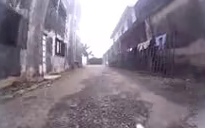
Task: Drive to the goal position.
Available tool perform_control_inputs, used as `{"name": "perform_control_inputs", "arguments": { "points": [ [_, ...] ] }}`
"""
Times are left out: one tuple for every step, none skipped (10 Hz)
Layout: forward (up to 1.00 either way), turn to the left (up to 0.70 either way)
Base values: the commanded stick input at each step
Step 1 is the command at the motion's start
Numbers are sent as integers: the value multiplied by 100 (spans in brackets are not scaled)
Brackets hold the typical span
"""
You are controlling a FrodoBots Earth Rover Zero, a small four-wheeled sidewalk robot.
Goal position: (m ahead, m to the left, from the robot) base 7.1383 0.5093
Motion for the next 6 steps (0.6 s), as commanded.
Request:
{"name": "perform_control_inputs", "arguments": {
  "points": [
    [70,0],
    [70,0],
    [70,0],
    [70,0],
    [70,0],
    [70,0]
  ]
}}
